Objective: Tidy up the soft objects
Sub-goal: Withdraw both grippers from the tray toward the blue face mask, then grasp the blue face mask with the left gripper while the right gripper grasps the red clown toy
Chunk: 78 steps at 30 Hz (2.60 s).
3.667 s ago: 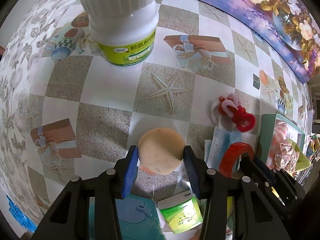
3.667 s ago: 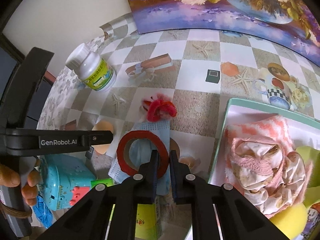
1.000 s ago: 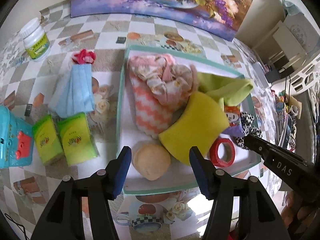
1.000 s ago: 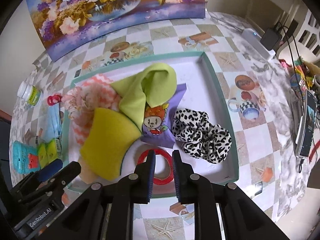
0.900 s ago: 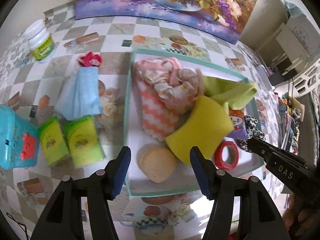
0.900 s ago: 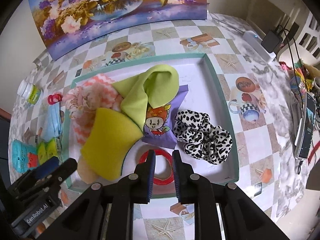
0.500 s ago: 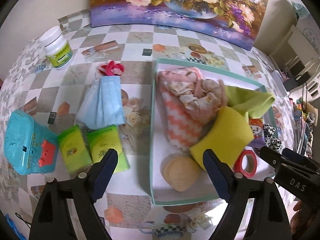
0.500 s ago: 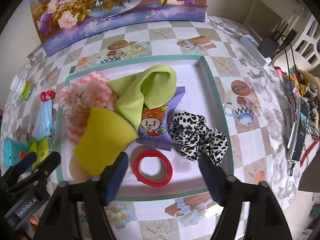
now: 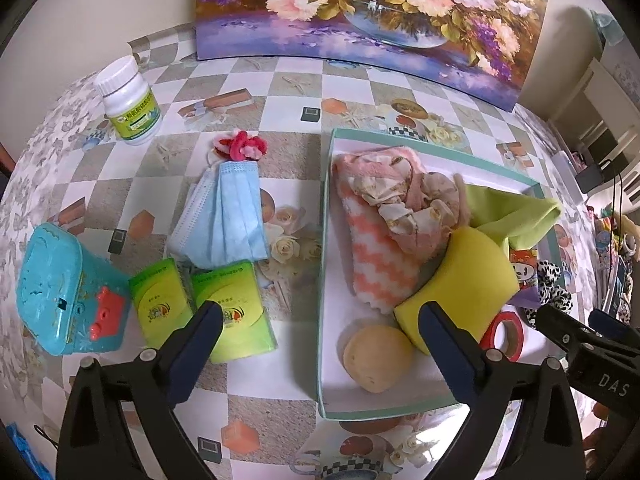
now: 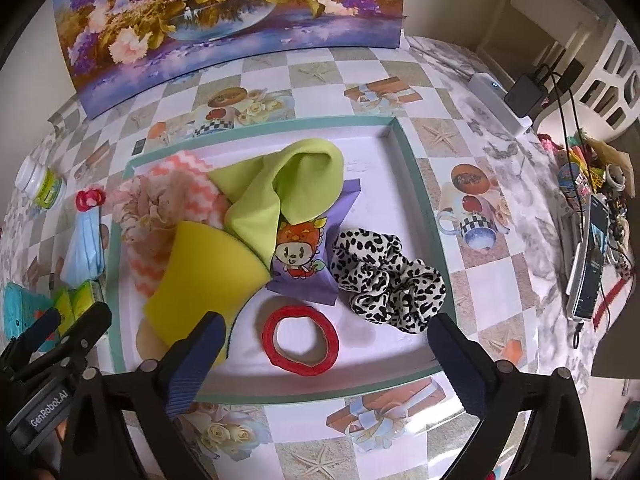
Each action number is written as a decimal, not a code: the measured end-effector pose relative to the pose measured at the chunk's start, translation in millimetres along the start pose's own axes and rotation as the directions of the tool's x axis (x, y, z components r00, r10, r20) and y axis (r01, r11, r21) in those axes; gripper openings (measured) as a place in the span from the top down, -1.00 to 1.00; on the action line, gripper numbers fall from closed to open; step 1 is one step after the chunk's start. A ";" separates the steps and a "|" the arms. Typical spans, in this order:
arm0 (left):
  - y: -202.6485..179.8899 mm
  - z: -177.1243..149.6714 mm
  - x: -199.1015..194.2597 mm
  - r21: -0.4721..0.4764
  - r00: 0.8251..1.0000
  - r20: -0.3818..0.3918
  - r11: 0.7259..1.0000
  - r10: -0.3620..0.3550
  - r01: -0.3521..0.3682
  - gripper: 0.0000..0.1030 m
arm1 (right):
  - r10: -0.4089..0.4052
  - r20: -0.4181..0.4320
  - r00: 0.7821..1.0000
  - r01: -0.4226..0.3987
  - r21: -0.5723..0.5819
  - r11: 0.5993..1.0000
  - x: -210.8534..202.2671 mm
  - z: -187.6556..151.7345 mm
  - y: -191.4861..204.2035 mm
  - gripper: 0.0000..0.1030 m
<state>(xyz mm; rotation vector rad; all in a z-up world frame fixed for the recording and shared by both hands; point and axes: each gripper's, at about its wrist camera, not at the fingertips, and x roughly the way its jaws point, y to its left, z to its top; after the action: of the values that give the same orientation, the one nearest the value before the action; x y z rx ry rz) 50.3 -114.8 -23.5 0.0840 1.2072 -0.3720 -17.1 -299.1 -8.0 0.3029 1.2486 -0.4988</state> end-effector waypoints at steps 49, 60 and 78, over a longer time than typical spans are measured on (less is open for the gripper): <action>130.5 95.8 10.9 -0.154 0.980 -0.196 0.988 -0.041 0.010 -0.91 | 0.209 0.060 0.976 -0.189 -0.241 0.952 9.3 43.1 161.5 -0.99; 114.7 105.2 37.7 -0.141 0.970 -0.238 0.990 -0.042 0.009 -0.90 | 0.172 0.080 0.982 -0.152 -0.217 0.964 12.4 69.9 154.4 -0.83; 88.2 99.6 83.9 -0.069 0.946 -0.324 0.998 -0.012 -0.011 -0.25 | 0.208 0.079 0.975 -0.192 -0.179 0.965 26.3 90.6 148.4 -0.78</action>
<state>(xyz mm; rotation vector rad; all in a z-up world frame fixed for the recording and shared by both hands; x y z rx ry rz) 193.6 -77.8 -76.8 0.0869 1.5449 -0.3239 140.3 -220.9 -13.4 0.2534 1.1429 -0.2283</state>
